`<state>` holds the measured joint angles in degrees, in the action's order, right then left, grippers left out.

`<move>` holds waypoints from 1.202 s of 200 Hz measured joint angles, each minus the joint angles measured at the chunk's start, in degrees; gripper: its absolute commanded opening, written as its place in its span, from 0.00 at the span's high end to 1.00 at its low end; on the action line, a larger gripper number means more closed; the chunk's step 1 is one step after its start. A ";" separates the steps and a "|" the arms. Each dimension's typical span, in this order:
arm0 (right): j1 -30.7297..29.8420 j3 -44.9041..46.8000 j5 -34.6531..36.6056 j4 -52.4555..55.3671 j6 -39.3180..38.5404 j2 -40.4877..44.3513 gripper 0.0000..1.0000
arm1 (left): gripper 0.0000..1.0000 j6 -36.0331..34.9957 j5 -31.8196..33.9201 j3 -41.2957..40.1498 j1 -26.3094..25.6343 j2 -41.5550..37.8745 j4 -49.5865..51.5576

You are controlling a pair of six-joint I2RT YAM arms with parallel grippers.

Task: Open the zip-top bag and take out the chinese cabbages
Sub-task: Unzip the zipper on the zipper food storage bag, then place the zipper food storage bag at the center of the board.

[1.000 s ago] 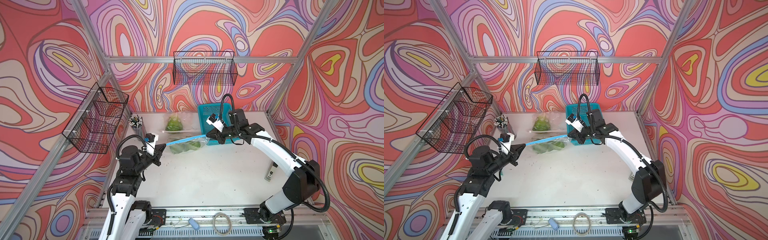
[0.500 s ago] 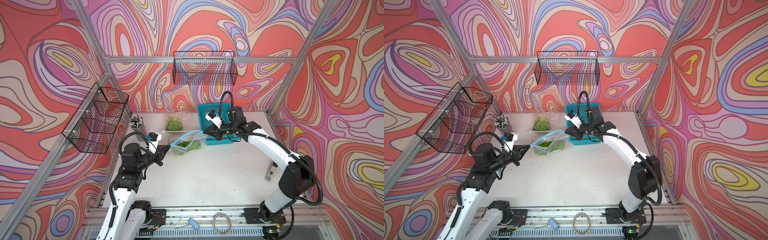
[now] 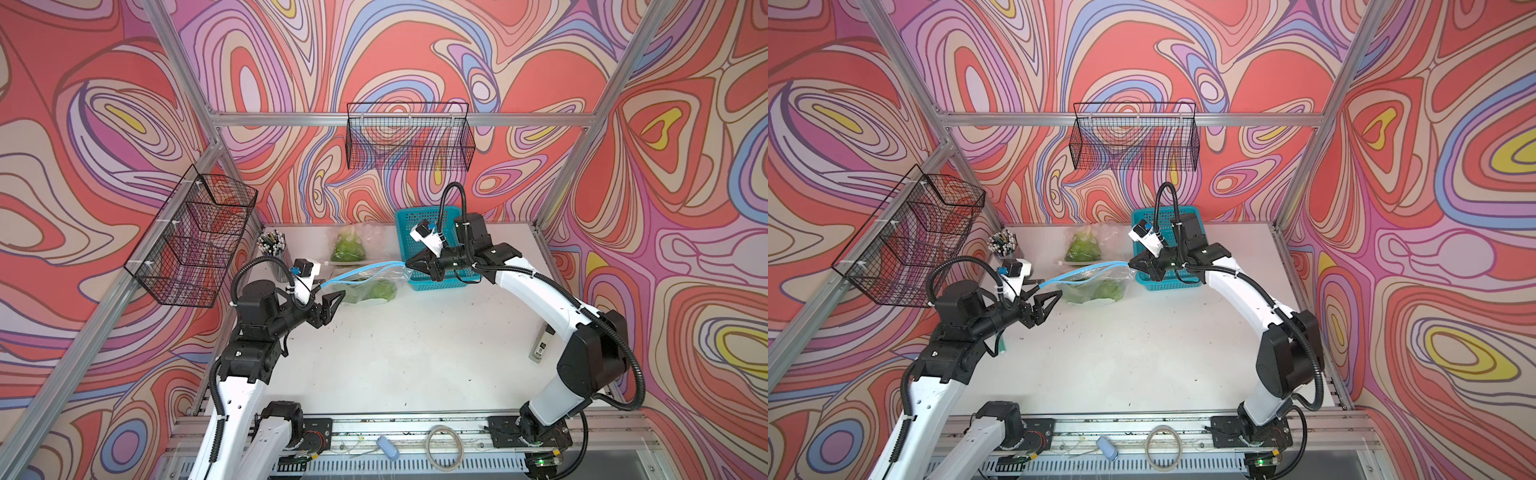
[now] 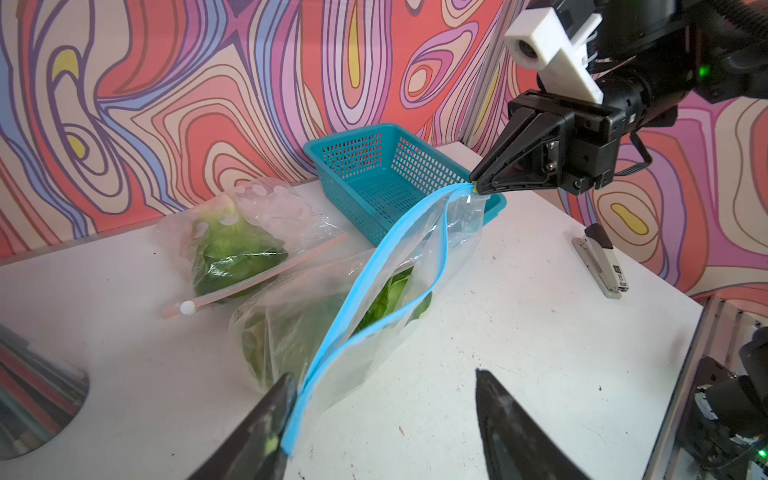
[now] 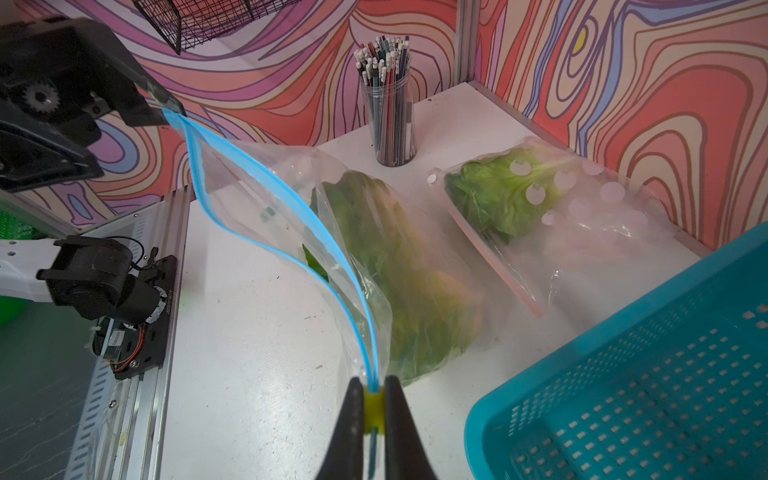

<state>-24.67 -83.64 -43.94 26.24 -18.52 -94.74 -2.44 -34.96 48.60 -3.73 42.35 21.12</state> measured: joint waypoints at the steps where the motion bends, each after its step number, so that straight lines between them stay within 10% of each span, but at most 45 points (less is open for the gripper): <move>1: 0.00 0.00 0.00 0.02 0.00 0.00 1.00 | 0.25 -0.07 0.04 0.17 0.00 0.07 0.09; 144: 0.00 0.02 -1.77 0.98 -1.97 -0.02 1.00 | 0.34 -9.92 -5.53 30.53 -3.93 25.07 22.12; 240: 0.00 0.00 -2.97 1.14 -2.47 -0.02 1.00 | 0.46 -13.53 4.28 35.52 -13.86 39.43 33.07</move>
<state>-24.67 -83.64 -46.92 27.38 -20.99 -94.76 -15.97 -30.68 84.12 -17.58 81.78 54.19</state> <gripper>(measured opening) 0.069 0.564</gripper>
